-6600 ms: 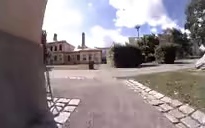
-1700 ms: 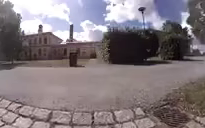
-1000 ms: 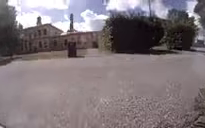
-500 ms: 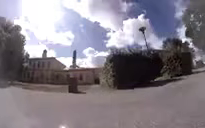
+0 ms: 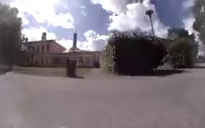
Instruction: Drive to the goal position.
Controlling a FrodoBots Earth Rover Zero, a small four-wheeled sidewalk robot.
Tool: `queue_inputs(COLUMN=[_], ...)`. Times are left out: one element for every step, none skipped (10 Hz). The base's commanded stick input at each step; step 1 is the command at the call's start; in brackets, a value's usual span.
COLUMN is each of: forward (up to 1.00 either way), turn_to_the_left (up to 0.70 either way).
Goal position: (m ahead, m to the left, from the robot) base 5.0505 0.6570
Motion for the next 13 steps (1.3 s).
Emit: queue_inputs(forward=[0.85, 0.85, 0.85, 0.85, 0.85, 0.85, 0.85, 0.85, 0.85, 0.85, 0.85, 0.85, 0.85], turn_to_the_left=[0.05, 0.11, 0.17, 0.27, 0.12, 0.0, 0.0, 0.0, 0.0, 0.0, 0.0, 0.0, 0.0])
